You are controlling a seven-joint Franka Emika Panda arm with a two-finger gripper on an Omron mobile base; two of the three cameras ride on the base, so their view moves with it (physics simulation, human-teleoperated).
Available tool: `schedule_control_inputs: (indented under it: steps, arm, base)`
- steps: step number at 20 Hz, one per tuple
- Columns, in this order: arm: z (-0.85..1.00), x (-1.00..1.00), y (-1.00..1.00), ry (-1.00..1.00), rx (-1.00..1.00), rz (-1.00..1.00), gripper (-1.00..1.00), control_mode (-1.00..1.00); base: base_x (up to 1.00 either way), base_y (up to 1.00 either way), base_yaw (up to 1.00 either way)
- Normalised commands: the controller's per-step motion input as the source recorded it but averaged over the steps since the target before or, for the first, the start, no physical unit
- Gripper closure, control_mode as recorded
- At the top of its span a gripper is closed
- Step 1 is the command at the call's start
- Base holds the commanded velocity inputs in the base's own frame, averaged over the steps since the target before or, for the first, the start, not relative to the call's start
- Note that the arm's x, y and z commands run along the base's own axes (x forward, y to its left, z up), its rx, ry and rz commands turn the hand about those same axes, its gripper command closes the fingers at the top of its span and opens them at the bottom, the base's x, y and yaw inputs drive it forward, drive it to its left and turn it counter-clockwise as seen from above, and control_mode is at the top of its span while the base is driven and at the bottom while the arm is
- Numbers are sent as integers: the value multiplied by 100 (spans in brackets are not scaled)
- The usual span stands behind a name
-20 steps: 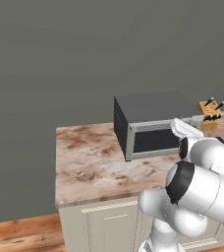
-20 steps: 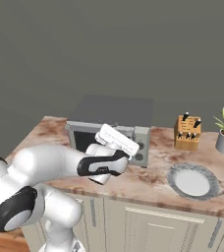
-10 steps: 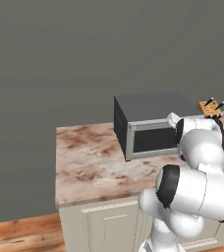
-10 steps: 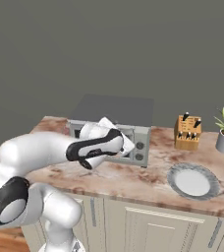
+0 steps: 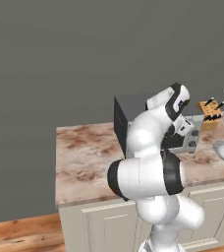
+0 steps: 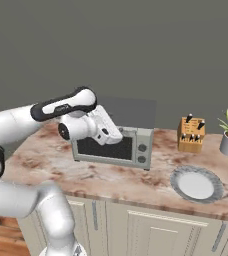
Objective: Pull the toaster oven rack outwards. Pick up the baguette from the plate and place it on the toaster oven rack. Close the toaster oven door fully and set the temperature to the lowest setting.
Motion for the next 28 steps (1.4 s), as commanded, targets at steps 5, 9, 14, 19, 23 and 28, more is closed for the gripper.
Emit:
schedule_control_inputs:
  steps: [5,9,14,19,23,28]
  arm:
    - [56,-17,43,-9,0,-9,-100,-100]
    - [73,-22,36,-11,0,-6,-100,-100]
    - [91,-30,18,-8,0,-4,-100,-100]
    - [100,-36,0,0,0,0,-100,-100]
    - [100,-27,1,1,1,0,-100,-100]
    - [100,-17,6,5,2,-1,-100,-100]
  base:
    - [0,0,0]
    - [0,0,0]
    - [0,0,0]
    - [0,0,0]
    - [0,0,0]
    - [0,0,0]
